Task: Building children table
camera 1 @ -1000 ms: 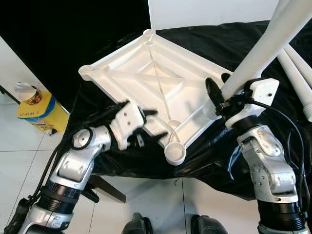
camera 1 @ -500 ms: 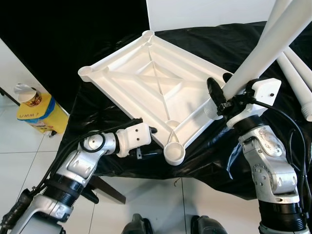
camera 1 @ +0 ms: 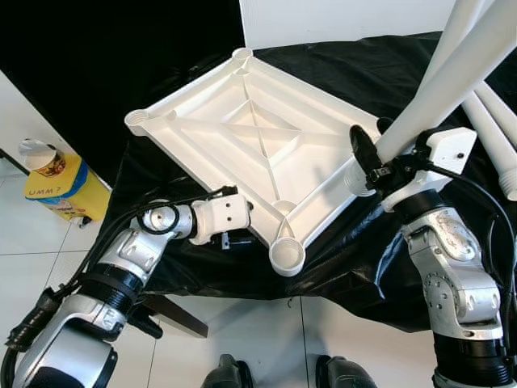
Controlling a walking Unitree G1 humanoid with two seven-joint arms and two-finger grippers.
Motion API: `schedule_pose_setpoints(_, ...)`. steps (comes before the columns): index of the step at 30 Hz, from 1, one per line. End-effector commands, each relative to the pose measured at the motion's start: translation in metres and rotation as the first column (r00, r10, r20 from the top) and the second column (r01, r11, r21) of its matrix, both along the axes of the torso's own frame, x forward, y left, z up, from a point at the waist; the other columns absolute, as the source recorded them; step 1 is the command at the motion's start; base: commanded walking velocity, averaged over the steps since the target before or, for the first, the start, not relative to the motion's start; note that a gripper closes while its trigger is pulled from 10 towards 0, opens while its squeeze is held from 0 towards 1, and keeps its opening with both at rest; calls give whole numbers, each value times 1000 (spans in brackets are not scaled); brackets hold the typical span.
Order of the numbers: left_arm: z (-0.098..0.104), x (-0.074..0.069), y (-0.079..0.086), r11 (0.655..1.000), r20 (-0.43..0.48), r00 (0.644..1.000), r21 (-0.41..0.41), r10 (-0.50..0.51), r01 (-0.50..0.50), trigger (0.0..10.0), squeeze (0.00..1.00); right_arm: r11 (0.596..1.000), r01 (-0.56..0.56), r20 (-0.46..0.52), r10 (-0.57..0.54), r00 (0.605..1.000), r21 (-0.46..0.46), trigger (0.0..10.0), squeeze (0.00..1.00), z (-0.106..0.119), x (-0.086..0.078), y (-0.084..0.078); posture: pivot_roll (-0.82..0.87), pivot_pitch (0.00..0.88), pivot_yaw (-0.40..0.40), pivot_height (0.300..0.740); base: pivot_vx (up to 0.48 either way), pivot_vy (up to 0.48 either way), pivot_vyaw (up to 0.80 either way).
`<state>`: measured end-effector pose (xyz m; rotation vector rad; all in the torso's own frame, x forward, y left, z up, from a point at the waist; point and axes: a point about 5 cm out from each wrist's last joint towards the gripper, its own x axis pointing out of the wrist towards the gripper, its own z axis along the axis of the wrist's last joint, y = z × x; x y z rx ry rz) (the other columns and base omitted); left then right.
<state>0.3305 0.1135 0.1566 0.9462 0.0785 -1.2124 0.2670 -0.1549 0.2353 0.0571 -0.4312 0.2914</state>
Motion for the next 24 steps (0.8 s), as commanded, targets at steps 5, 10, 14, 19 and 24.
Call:
schedule_pose_setpoints(5, -14, 2, 4, 993, -50, 998, 107, -39, 45, 10000, 0, 1000, -4, 7, 4, 1000, 5, 10000, 0, 3, -7, 2, -86, 194, 95, 740, 0, 0, 0)
schedule_pose_setpoints(10, -18, 7, 7, 986, -77, 996, 160, -40, 52, 10000, 0, 1000, -1, 1, 1, 1000, 6, 10000, 0, 2, -8, 2, -86, 200, 98, 740, 0, 0, 0)
schedule_pose_setpoints(14, -19, 11, 8, 983, -107, 994, 177, -28, 47, 10000, 0, 1000, -1, -2, 1, 1000, 7, 10000, 0, 2, -9, 2, -87, 201, 99, 740, 0, 0, 0)
schedule_pose_setpoints(19, -21, 13, 7, 982, -151, 988, 176, -41, 68, 0, 0, 1000, -2, -5, 2, 1000, 9, 10000, 0, 2, -9, 3, -87, 202, 99, 740, 0, 0, 0)
schedule_pose_setpoints(24, -22, 13, 7, 983, -161, 986, 170, -44, 72, 0, 0, 1000, -2, -7, 2, 1000, 11, 10000, 0, 2, -10, 4, -88, 202, 99, 740, 0, 0, 0)
